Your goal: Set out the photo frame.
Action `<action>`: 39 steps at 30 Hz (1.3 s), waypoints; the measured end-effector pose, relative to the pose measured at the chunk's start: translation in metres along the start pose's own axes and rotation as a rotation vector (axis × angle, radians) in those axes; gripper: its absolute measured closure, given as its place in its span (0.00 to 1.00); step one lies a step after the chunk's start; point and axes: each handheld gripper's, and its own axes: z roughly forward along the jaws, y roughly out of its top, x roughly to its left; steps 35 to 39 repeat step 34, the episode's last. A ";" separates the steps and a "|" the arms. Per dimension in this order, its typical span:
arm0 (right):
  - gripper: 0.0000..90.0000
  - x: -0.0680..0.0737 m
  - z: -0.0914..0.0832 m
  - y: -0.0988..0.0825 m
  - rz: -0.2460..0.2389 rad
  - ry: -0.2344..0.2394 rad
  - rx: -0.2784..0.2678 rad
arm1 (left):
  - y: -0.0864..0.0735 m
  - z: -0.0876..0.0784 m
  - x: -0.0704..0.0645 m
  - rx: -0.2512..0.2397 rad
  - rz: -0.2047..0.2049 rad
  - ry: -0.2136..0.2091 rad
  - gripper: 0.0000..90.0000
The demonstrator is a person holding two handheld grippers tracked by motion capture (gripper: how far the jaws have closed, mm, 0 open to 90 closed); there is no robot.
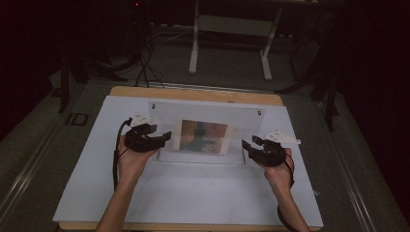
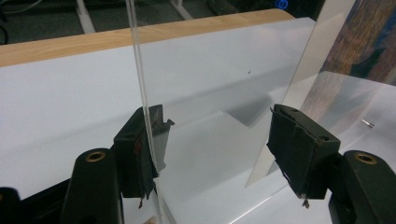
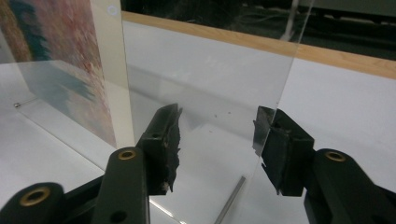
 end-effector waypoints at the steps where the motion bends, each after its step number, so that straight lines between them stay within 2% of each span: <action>1: 0.56 -0.001 0.000 -0.001 -0.004 0.005 -0.002 | 0.000 -0.001 0.000 0.005 -0.002 0.000 0.39; 4: 0.56 -0.001 0.000 -0.001 -0.004 0.009 -0.006 | -0.002 -0.002 -0.003 -0.004 -0.001 0.013 0.39; 5: 0.56 -0.002 0.000 -0.002 0.000 0.012 -0.007 | -0.004 -0.001 -0.001 -0.022 0.005 0.005 0.39; 8: 0.56 0.000 0.000 -0.003 -0.006 0.007 -0.014 | -0.007 -0.001 0.002 -0.026 0.006 -0.013 0.40; 12: 0.56 -0.001 0.000 -0.003 -0.014 0.019 -0.008 | -0.010 -0.002 0.005 -0.042 -0.010 -0.038 0.41; 15: 0.52 -0.003 0.000 -0.003 -0.010 0.033 -0.006 | -0.012 -0.004 0.009 -0.051 -0.040 -0.052 0.38; 20: 0.46 -0.009 -0.004 -0.003 0.000 0.039 -0.017 | -0.014 -0.012 0.014 -0.069 -0.036 -0.064 0.37; 25: 0.44 -0.012 -0.015 -0.002 -0.009 0.048 -0.036 | -0.015 -0.025 0.019 -0.089 -0.041 -0.064 0.37; 29: 0.44 -0.018 -0.024 -0.002 -0.007 0.049 -0.041 | -0.016 -0.042 0.029 -0.113 -0.054 -0.047 0.37; 34: 0.44 -0.031 -0.027 -0.009 0.005 0.036 -0.017 | -0.019 -0.059 0.046 -0.137 -0.097 -0.018 0.37; 39: 0.44 -0.031 -0.027 -0.009 0.005 0.036 -0.017 | -0.019 -0.059 0.046 -0.137 -0.097 -0.018 0.37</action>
